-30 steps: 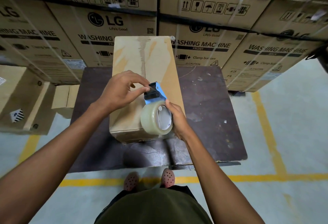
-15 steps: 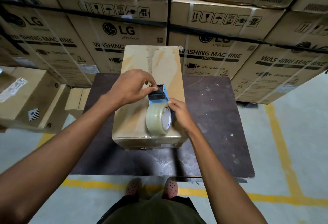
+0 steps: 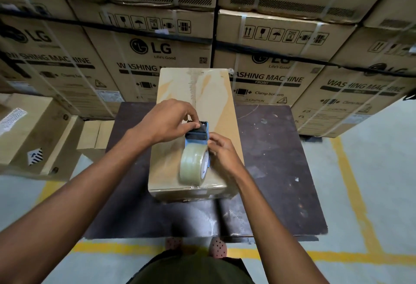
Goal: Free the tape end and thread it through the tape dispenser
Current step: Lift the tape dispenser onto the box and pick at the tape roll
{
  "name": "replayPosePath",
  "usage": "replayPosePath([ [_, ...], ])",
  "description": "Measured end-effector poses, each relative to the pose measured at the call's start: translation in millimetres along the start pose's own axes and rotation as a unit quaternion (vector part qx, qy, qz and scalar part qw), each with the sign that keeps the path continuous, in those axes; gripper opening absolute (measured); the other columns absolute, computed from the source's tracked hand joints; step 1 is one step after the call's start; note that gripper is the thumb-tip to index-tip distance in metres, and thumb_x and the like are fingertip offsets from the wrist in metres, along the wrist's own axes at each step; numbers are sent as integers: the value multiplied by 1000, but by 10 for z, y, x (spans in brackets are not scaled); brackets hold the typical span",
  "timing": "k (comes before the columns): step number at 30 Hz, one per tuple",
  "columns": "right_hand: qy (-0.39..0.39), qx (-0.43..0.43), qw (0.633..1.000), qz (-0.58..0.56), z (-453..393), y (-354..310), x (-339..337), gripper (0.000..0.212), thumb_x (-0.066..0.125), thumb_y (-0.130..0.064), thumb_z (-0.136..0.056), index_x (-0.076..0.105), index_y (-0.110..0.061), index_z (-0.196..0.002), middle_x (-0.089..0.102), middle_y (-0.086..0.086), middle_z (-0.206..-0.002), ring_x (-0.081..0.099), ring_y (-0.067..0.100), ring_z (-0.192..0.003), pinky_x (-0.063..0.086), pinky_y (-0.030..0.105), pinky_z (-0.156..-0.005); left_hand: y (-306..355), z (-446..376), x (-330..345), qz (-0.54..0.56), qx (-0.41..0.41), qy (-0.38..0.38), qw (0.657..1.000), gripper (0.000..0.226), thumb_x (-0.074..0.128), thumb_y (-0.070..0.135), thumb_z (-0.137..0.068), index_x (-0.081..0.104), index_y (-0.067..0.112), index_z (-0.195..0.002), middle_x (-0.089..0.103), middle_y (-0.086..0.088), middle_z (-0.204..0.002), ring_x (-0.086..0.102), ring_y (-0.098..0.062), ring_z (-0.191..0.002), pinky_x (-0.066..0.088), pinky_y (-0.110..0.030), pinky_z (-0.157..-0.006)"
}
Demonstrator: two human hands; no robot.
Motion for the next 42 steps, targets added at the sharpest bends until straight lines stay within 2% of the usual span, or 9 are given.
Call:
replayPosePath([
  [6,100,-58,993,-9,64,-213,37,39,52,11,-96,76,-18,-109,80,-3,-99,70,6,-84,52,19,-74,-232,-21,41,86,-17,-23,996,10,77,34,-98,84,27,-96,79,8,-98,71,-13,-87,60,-46,-83],
  [10,164,-134,974,85,136,-471,-12,23,67,-6,-98,73,-12,-119,78,7,-107,70,11,-96,58,42,-84,-293,-84,94,147,-24,-22,989,5,85,33,-92,85,28,-90,80,9,-93,72,-15,-86,60,-44,-82],
  [12,181,-144,968,96,175,-536,-20,25,74,-5,-95,72,-7,-119,77,15,-108,68,9,-88,57,36,-81,-320,-107,112,177,-34,-20,983,7,89,34,-87,84,30,-85,80,11,-88,72,-12,-85,60,-40,-80],
  [15,191,-152,962,124,223,-606,1,24,80,-3,-90,74,-10,-112,78,5,-107,70,7,-86,57,22,-78,-324,-117,126,196,-49,-19,979,8,91,33,-86,85,28,-83,80,12,-86,72,-8,-85,61,-39,-81],
  [19,210,-171,947,172,191,-681,-27,17,75,-7,-94,76,-24,-95,79,-10,-95,74,9,-85,61,33,-78,-320,-120,135,215,-58,-29,975,11,90,31,-86,81,35,-81,79,16,-84,71,-5,-85,59,-34,-81],
  [30,153,-155,957,189,5,-732,-165,20,74,-6,-95,76,-25,-88,78,-12,-88,72,9,-77,64,39,-73,-437,45,243,295,-110,46,948,11,91,17,-86,85,26,-86,81,7,-100,78,-12,-96,59,-22,-85],
  [33,132,-146,960,197,-35,-757,-148,25,71,-5,-95,76,-28,-87,78,-11,-88,72,10,-79,66,42,-75,-442,50,252,290,-119,48,948,4,89,18,-87,87,20,-90,85,5,-94,79,-8,-91,62,-27,-86],
  [37,132,-147,961,192,-21,-875,-134,27,63,3,-96,78,-17,-87,79,-4,-87,73,10,-80,60,22,-66,-448,49,240,276,-143,45,949,3,89,19,-88,89,20,-90,86,6,-93,80,-13,-92,63,-35,-90],
  [42,89,-141,953,252,-105,-932,-154,4,81,-14,-88,81,-15,-92,82,-3,-93,76,9,-83,62,29,-80,-449,71,246,296,-166,45,940,9,90,21,-86,87,28,-82,86,5,-89,81,-21,-89,64,-42,-87],
])
Point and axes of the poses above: each hand's wrist, its own z-axis away from the middle knuckle, its own x-axis out of the palm, y = z × x, the point moved 7 cm from there along -z, towards the middle knuckle
